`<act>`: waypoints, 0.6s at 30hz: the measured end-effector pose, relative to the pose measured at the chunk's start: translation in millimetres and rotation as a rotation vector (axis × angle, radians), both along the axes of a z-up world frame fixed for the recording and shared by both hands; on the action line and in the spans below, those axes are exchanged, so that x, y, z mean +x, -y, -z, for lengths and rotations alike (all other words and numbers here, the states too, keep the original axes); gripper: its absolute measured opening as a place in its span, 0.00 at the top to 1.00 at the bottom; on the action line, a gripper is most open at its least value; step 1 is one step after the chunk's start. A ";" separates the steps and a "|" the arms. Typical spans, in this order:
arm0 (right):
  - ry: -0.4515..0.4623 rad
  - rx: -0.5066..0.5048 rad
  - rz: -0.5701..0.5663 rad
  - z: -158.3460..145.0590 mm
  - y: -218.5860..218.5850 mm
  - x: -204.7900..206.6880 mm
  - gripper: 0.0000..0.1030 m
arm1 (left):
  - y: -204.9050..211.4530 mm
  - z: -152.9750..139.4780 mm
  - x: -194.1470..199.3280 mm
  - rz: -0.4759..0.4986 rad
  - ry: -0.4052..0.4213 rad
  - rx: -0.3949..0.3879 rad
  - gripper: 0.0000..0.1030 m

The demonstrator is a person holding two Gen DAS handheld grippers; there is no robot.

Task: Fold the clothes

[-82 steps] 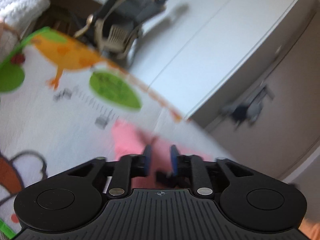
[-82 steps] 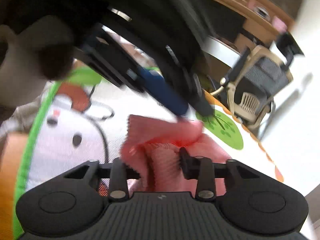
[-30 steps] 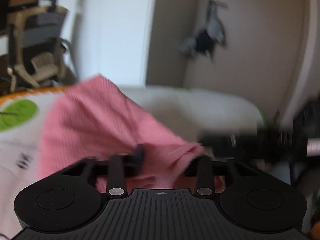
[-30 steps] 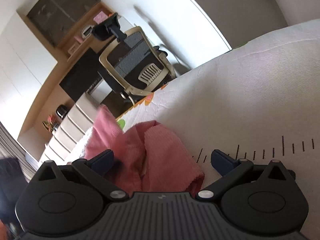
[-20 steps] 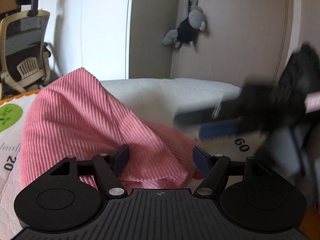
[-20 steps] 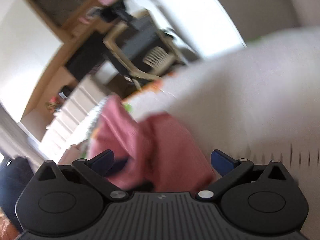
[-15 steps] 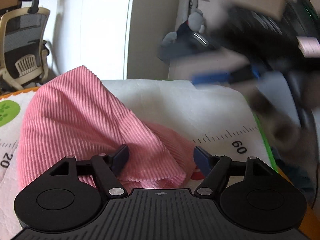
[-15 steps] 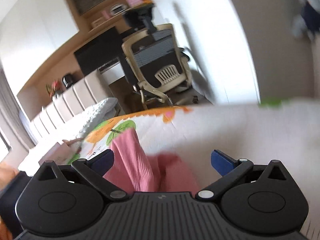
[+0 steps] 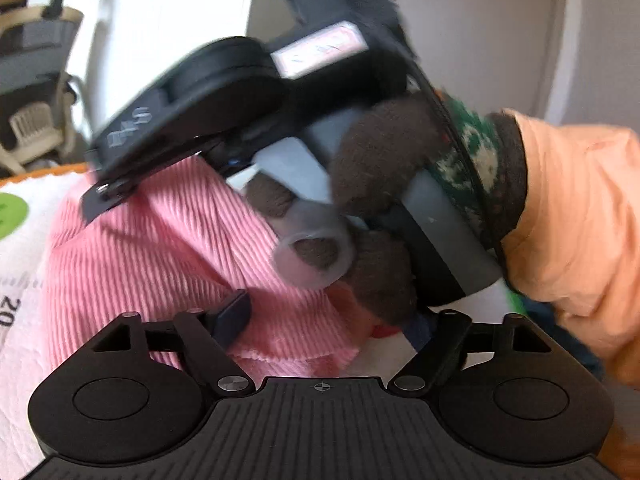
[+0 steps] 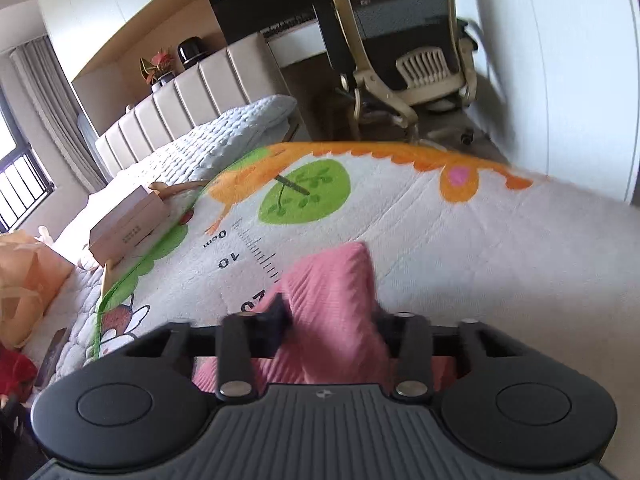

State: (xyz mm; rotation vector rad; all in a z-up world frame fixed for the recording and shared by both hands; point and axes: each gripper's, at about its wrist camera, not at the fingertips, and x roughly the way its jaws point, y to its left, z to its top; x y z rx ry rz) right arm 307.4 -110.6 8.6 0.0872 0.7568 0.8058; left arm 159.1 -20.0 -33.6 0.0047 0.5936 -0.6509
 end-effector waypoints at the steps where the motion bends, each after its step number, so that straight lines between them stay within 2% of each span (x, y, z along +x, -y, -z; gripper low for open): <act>1: 0.017 -0.007 0.014 -4.6 7.1 -4.2 0.73 | -3.4 -6.1 -2.8 0.018 -0.001 -0.013 0.12; 3: 0.053 -0.028 0.045 -12.8 22.0 -11.8 0.74 | -9.7 -18.6 -8.8 0.052 0.003 -0.035 0.09; 5: 0.076 -0.070 0.089 -11.4 38.3 -12.1 0.74 | -12.1 -32.7 -17.9 0.066 0.065 -0.020 0.08; 7: 0.056 -0.080 0.140 -2.1 58.6 -6.1 0.74 | -15.0 -43.7 -22.1 0.057 0.108 -0.009 0.07; 10: 0.032 -0.061 0.178 13.7 82.2 -3.1 0.73 | -22.4 -52.1 -9.1 -0.011 0.107 0.003 0.06; 14: 0.061 -0.068 0.196 19.9 90.2 -7.3 0.63 | -36.0 -63.9 24.2 -0.121 0.076 0.002 0.06; 18: 0.111 -0.060 0.208 10.1 101.1 -27.6 0.64 | -67.4 -68.9 32.9 -0.237 0.056 -0.061 0.05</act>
